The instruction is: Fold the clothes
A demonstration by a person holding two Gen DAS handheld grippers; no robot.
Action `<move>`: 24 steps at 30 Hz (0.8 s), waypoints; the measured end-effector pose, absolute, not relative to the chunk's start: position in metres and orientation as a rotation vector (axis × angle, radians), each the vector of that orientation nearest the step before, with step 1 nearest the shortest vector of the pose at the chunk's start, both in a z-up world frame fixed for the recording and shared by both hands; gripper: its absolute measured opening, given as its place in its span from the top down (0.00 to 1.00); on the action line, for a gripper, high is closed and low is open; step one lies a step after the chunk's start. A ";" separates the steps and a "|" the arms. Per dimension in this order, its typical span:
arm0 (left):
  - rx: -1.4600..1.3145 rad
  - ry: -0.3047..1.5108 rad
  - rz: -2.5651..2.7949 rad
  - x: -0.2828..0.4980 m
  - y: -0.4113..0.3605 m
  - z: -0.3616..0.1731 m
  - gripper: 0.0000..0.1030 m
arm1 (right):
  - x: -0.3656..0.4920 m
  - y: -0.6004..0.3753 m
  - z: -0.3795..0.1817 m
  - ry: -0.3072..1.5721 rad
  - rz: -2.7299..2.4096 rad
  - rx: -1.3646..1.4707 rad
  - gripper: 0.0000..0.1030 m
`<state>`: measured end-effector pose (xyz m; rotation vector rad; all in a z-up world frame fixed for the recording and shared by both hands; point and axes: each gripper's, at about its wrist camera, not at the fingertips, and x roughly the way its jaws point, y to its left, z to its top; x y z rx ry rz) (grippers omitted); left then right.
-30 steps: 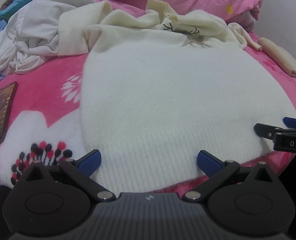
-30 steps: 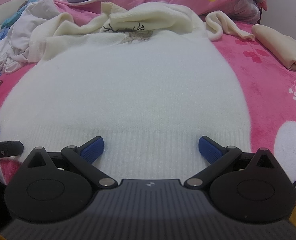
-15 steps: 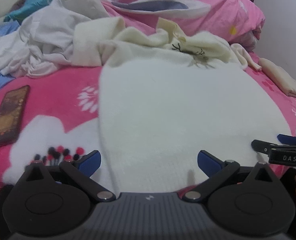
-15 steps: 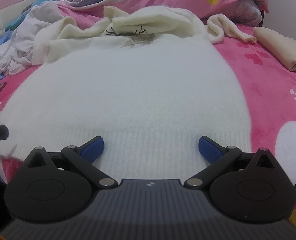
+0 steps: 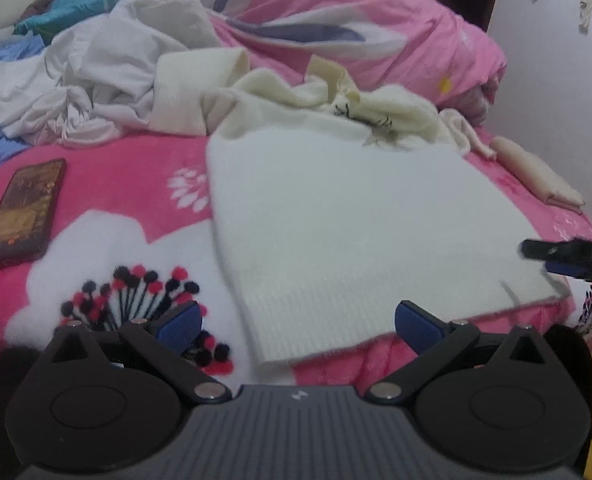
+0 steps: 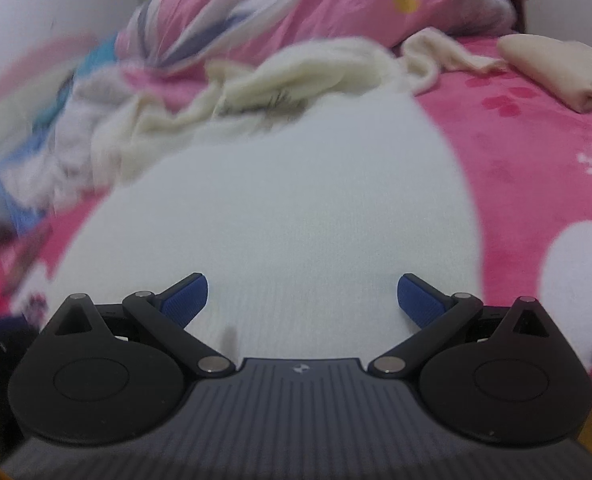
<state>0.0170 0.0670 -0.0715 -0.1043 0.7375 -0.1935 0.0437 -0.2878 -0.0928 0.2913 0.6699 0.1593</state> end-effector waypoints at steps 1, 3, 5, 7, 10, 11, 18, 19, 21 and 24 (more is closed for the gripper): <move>-0.100 0.726 -0.193 0.017 0.067 -0.071 0.00 | 0.040 -0.297 -0.089 0.649 0.147 0.313 0.01; -0.090 0.719 -0.196 0.019 0.067 -0.072 0.01 | 0.033 -0.319 -0.085 0.614 0.101 0.359 0.01; -0.096 0.724 -0.216 0.021 0.067 -0.073 0.10 | 0.027 -0.341 -0.084 0.601 0.056 0.408 0.01; -0.119 0.732 -0.227 0.023 0.070 -0.074 0.19 | 0.023 -0.362 -0.087 0.615 0.026 0.478 0.01; -0.159 0.743 -0.233 0.027 0.076 -0.077 0.35 | 0.014 -0.383 -0.096 0.606 0.052 0.599 0.01; -0.173 0.747 -0.235 0.028 0.078 -0.078 0.41 | 0.013 -0.387 -0.099 0.614 0.064 0.630 0.02; -0.268 0.771 -0.249 0.036 0.092 -0.084 0.63 | 0.024 -0.397 -0.116 0.652 0.151 0.739 0.14; -0.282 0.774 -0.251 0.037 0.094 -0.085 0.70 | 0.027 -0.398 -0.118 0.655 0.158 0.757 0.17; -0.307 0.781 -0.255 0.039 0.098 -0.086 0.81 | 0.031 -0.402 -0.122 0.660 0.171 0.787 0.28; -0.326 0.791 -0.266 0.039 0.101 -0.086 0.86 | 0.035 -0.406 -0.123 0.657 0.203 0.820 0.34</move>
